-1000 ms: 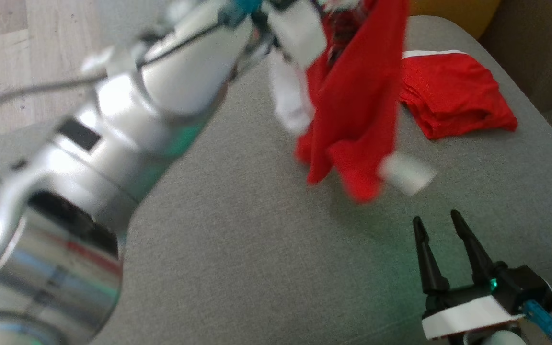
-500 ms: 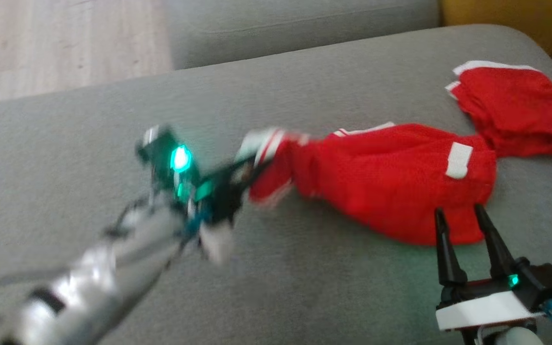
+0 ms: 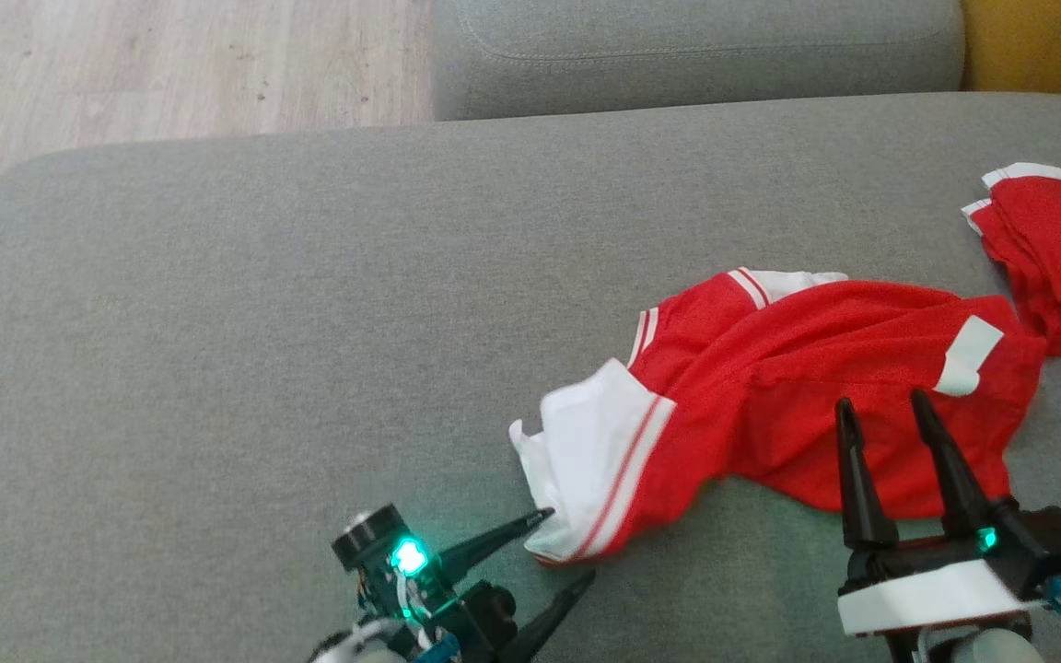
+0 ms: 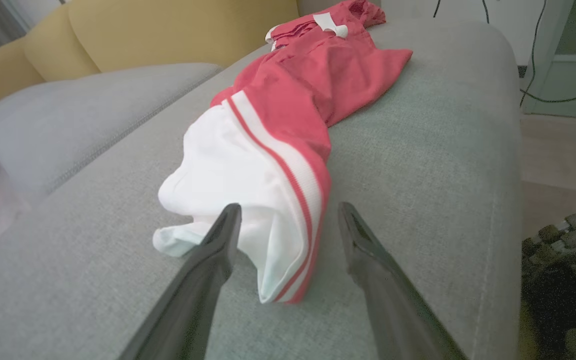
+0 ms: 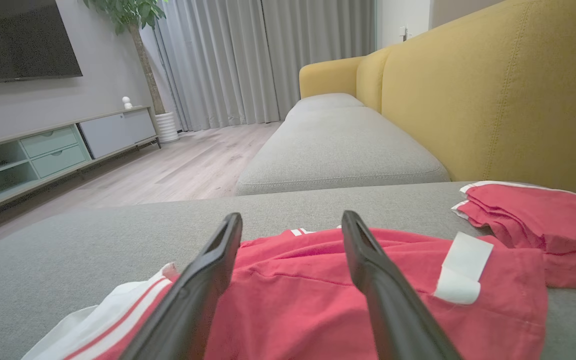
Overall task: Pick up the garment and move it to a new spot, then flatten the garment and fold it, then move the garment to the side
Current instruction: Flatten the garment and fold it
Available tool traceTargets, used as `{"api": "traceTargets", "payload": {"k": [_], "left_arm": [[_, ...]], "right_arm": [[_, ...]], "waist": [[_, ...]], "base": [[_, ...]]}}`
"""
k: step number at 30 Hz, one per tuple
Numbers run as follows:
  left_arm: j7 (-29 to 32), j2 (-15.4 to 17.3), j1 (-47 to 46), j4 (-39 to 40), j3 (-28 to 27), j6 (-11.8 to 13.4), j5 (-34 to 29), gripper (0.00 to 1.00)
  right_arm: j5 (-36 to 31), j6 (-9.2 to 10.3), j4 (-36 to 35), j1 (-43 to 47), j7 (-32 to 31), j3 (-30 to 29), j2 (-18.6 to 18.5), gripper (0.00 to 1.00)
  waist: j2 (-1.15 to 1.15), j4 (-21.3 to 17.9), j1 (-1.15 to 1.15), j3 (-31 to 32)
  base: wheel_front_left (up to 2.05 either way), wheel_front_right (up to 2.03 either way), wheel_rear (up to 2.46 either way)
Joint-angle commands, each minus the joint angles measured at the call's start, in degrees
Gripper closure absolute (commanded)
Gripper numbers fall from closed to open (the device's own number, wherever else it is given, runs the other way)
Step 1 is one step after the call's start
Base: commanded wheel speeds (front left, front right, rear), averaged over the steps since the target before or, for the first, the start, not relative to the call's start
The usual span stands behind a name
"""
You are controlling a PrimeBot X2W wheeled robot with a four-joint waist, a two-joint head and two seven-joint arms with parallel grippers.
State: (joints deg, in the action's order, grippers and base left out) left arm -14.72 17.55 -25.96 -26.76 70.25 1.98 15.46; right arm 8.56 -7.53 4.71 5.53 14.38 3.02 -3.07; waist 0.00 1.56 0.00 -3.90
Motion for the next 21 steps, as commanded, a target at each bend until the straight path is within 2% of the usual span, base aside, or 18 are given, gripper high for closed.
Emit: {"api": "traceTargets", "payload": {"k": [1,5,8,12,16,21], "left_arm": [[-0.28,0.2,-1.25,1.35,-2.58,0.08,1.04,0.0],[-0.28,-0.2,2.14,3.96,-5.59,-1.16,5.73,0.0],[-0.28,0.67,4.13,7.69,-10.38,-0.77,10.59,0.0],[0.25,0.92,7.23,11.42,-18.31,-0.25,21.33,0.0],[5.89,-0.43,8.37,10.97,-23.26,-0.85,32.03,0.0],[13.06,-3.49,6.29,6.92,-25.04,-2.52,39.82,0.0]], "right_arm": [[-0.13,0.04,-1.88,-0.95,0.62,1.27,-0.97,0.0],[-0.16,0.04,-1.93,-0.41,0.62,1.3,-1.0,0.0],[-0.08,0.04,-1.91,-0.17,0.62,1.26,-1.11,0.0],[-0.07,0.04,-1.99,-0.07,0.62,1.14,-1.11,0.0],[-0.13,0.04,-1.89,-0.14,0.62,1.32,-1.22,0.0],[-0.21,0.04,-1.85,-0.89,0.62,1.58,-1.78,0.0]], "waist": [[0.0,0.19,0.0,0.09],[0.0,0.5,0.0,0.28],[0.0,0.35,0.0,0.3],[0.0,0.06,0.0,0.28],[0.0,-0.32,0.0,0.13],[0.0,-0.98,0.0,-0.7]], "base": [[0.0,0.0,0.0],[0.0,0.0,0.0],[0.0,0.0,0.0],[0.0,0.0,0.0],[0.0,0.0,0.0],[0.0,0.0,0.0]]}}
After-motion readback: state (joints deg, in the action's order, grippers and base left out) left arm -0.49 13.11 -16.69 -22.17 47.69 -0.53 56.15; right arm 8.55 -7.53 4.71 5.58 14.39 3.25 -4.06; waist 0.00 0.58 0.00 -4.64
